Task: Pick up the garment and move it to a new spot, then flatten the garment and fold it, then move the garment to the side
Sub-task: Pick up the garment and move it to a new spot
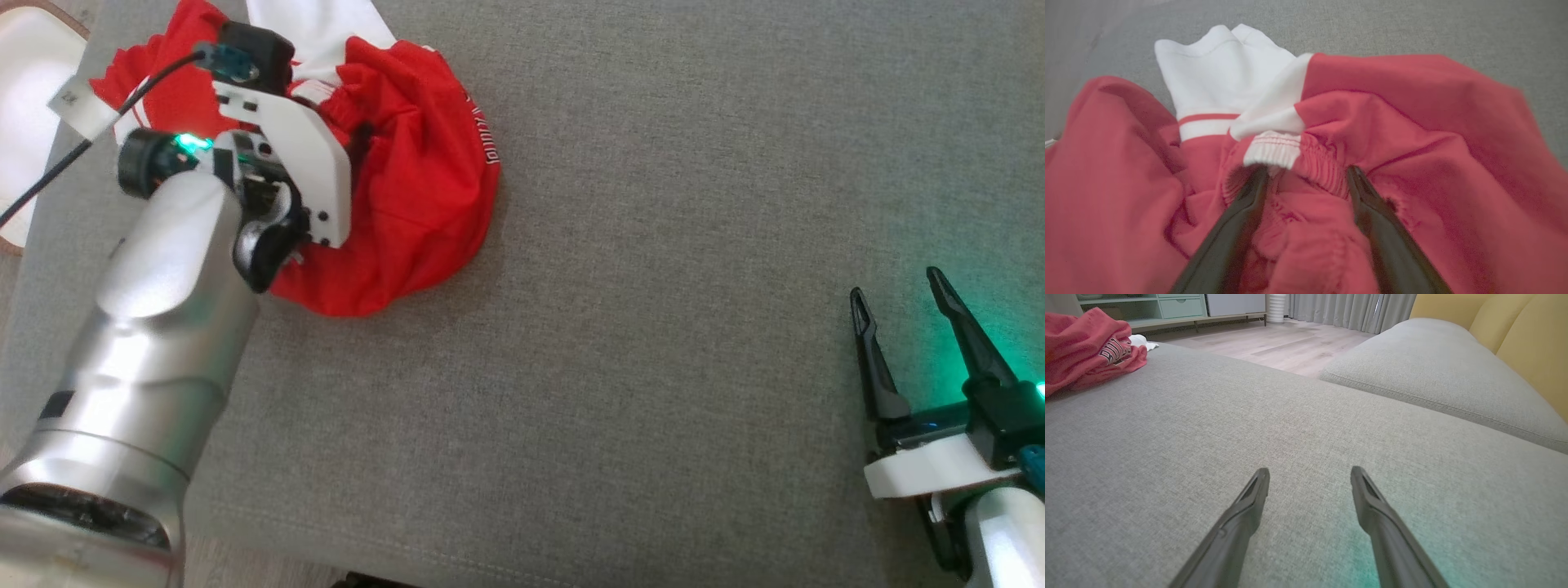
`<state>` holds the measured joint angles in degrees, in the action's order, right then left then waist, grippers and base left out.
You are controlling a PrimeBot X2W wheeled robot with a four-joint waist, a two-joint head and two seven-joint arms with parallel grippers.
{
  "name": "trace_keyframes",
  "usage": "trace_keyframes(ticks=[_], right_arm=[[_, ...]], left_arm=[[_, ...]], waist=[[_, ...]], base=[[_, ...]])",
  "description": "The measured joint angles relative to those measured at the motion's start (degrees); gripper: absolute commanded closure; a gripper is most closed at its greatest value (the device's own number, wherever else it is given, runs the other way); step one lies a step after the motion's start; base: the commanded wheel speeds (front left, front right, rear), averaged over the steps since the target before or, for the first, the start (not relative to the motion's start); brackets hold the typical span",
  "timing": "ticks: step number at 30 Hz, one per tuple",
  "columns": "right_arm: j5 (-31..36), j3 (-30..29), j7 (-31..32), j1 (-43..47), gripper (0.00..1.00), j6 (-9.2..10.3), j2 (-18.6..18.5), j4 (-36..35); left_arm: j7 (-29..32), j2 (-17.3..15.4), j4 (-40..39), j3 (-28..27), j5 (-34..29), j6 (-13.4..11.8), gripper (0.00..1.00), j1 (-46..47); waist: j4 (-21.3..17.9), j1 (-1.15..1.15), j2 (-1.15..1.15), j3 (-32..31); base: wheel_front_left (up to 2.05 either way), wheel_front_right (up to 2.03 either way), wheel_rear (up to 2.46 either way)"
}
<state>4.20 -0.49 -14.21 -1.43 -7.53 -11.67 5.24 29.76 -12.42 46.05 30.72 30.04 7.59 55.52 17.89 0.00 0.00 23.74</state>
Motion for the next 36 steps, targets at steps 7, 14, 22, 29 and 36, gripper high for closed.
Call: trace_keyframes(ticks=[7,14,22,29,36], right_arm=[[0.0,-0.23,-0.01,-0.02,0.0,0.0,0.04,-0.33],[-0.18,0.36,0.0,0.1,0.0,0.0,2.15,1.37],[-1.22,2.27,0.0,1.75,0.0,0.0,6.32,3.79],[-2.09,3.26,-0.01,2.19,0.0,0.0,7.91,4.72],[-3.13,4.74,-0.01,2.16,0.0,0.0,8.8,4.71]], left_arm=[[-7.21,-1.57,-0.19,6.58,4.69,0.0,1.0,0.24],[-18.28,-3.38,-0.45,9.39,4.78,0.0,1.0,5.1],[-23.83,-8.0,-4.88,15.32,6.2,0.0,1.0,9.45],[-23.26,-9.51,-9.73,19.7,9.05,0.0,1.0,11.54],[-22.18,-9.93,-15.27,23.56,12.99,0.0,1.0,13.1]], waist=[[0.25,0.0,0.0,-0.62],[-0.12,0.0,0.0,-4.15],[-3.33,-0.02,0.0,-12.56],[-9.09,-0.02,0.0,-16.67],[-18.49,-0.01,0.0,-19.23]], base=[[0.0,0.0,0.0],[0.0,0.0,0.0],[0.0,0.0,0.0],[0.0,0.0,0.0],[0.0,0.0,0.0]])
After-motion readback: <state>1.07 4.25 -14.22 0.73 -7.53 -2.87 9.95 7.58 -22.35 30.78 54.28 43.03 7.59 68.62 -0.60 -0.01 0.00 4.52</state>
